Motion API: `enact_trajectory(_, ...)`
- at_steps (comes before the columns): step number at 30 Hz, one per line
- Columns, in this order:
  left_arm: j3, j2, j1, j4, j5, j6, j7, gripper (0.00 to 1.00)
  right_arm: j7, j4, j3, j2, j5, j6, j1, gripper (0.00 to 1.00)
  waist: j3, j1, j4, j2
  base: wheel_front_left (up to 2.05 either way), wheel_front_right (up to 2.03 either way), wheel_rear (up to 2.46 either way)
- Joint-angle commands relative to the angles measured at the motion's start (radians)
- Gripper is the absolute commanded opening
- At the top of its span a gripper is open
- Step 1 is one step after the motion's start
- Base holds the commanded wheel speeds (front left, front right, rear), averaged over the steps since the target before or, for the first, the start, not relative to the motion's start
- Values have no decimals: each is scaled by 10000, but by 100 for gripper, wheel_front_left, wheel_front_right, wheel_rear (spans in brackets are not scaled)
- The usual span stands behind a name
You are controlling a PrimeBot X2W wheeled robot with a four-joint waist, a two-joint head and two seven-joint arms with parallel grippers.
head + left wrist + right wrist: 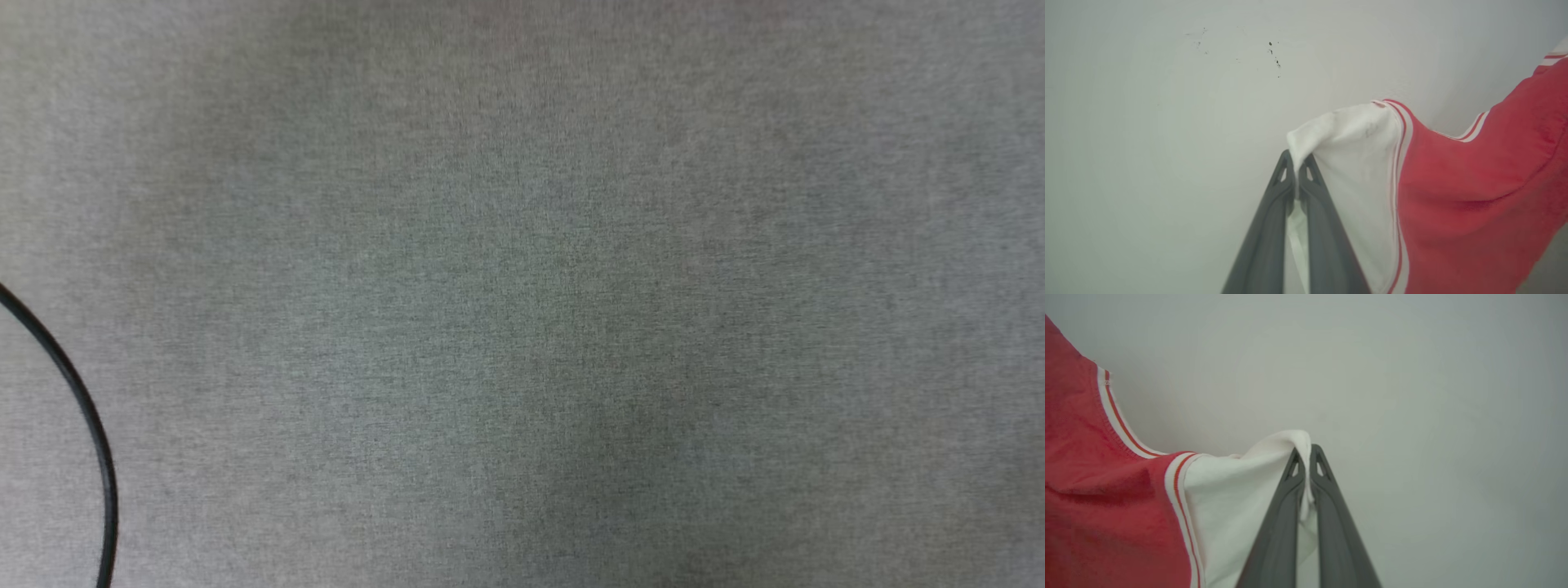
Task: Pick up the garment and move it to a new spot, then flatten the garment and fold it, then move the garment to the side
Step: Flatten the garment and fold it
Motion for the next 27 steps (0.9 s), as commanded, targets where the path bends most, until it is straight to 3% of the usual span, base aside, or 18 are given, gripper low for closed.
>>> enact_trajectory(1,12,-47,-311,194,3,-24,-174,0,-125,198,126,195,-65,-7,-485,0,287,-1,22,0,0,0,0)
enact_trajectory(6,-123,-85,-405,856,-138,-46,-630,0,-580,868,678,405,14,-7,-992,0,476,-1,124,0,0,0,0)
enact_trajectory(13,-904,-40,739,1255,-395,-59,-1138,0,-1231,1653,1594,537,769,-7,53,0,491,-1,209,0,0,0,0)
enact_trajectory(19,-1444,268,2574,1148,-1025,-62,-1755,0,-2063,1911,2571,918,1635,-7,1879,0,-58,-1,27,0,0,0,0)
enact_trajectory(23,-1763,498,4368,768,-1427,-63,-2079,0,-2443,1640,3622,818,2063,-7,3326,0,-683,-1,-63,0,0,0,0)
enact_trajectory(27,-2007,769,6550,46,-1805,288,-2349,0,-2795,1189,4538,621,2583,-7,4897,0,-1421,-1,-93,0,0,0,0)
